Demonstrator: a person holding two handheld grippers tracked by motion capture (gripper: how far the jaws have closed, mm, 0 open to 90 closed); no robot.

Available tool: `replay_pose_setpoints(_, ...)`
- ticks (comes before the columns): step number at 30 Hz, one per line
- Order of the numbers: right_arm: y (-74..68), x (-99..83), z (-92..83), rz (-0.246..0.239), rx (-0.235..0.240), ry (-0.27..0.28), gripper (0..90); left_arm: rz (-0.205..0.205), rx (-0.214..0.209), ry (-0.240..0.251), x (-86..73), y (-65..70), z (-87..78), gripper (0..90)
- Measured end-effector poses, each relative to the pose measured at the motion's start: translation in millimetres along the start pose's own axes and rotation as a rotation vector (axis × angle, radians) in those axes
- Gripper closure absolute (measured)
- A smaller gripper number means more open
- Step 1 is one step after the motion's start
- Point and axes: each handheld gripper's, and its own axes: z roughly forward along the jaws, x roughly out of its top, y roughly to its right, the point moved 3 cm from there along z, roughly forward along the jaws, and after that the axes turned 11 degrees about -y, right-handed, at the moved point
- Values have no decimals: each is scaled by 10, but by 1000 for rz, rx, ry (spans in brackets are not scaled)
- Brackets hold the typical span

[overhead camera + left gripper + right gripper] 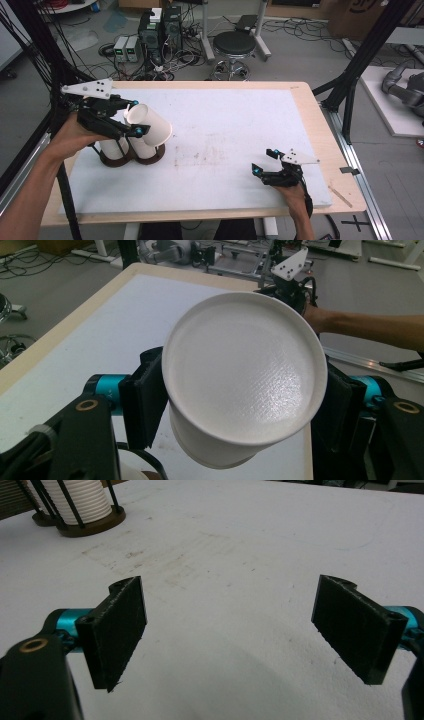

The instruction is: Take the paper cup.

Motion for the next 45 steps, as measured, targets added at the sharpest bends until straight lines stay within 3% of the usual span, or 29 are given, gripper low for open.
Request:
replay_pose_setpoints(9,-4,1,2,7,3,-6,147,-15,-9,21,-148,73,104,318)
replay_pose_setpoints(24,11,8,20,14,9,-20,147,-40,-16,40,-602,195,325,318)
replay_pose_setpoints(45,7,7,22,2,15,-26,147,-77,-13,63,-965,288,502,317)
